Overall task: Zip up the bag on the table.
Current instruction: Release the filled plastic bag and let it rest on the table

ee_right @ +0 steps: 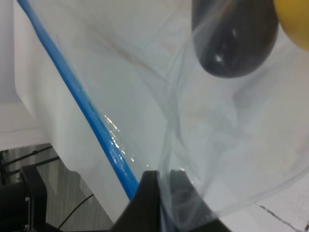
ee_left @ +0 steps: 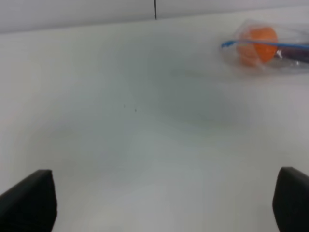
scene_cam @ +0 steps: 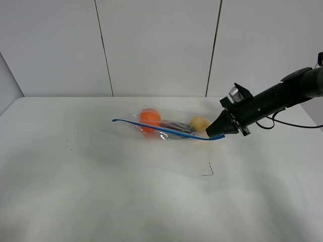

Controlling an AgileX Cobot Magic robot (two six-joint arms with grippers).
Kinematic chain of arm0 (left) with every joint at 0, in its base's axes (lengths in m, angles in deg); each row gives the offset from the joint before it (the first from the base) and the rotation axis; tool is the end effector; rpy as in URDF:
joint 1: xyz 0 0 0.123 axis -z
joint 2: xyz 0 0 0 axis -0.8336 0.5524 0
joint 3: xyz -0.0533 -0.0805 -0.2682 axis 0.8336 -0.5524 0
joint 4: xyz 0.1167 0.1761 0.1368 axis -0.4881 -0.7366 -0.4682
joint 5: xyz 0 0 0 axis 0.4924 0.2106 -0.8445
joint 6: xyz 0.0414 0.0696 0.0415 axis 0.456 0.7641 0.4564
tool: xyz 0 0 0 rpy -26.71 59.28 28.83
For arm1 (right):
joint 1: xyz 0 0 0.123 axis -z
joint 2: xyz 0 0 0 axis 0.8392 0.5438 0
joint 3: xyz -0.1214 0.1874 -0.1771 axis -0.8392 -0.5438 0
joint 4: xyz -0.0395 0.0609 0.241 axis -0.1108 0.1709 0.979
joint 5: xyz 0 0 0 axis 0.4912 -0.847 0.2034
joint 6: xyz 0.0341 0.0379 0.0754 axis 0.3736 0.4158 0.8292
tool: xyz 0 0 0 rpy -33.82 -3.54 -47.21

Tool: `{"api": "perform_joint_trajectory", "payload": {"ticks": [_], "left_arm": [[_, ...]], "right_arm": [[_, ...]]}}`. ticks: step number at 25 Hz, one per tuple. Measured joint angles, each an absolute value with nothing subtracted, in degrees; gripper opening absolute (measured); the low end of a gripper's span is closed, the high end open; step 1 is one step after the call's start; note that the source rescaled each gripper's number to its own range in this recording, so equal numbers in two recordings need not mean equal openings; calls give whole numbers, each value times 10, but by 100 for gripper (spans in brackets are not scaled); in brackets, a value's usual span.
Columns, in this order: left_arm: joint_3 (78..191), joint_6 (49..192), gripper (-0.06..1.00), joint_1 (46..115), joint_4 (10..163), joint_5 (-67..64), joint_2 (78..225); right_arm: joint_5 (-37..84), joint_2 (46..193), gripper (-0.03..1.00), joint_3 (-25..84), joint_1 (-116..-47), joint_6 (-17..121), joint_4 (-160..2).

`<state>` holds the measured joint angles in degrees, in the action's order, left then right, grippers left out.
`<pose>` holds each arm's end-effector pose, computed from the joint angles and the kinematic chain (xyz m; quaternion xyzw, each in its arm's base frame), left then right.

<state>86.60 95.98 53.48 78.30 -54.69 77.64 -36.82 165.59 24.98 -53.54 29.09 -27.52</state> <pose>-0.0098 -0.0078 0.2965 0.0473 0.8185 0.0146 0.5723 0.3827 0.0503 0.1565 -0.0799 0.8873 0.4508 0.0550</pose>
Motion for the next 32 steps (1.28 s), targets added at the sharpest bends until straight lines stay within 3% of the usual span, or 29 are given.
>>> {"api": "perform_joint_trajectory", "payload": {"ticks": [32], "left_arm": [[836, 880, 100, 535, 737, -578, 776]], "right_arm": [[-368, 1656, 0, 250, -535, 289, -275]]}}
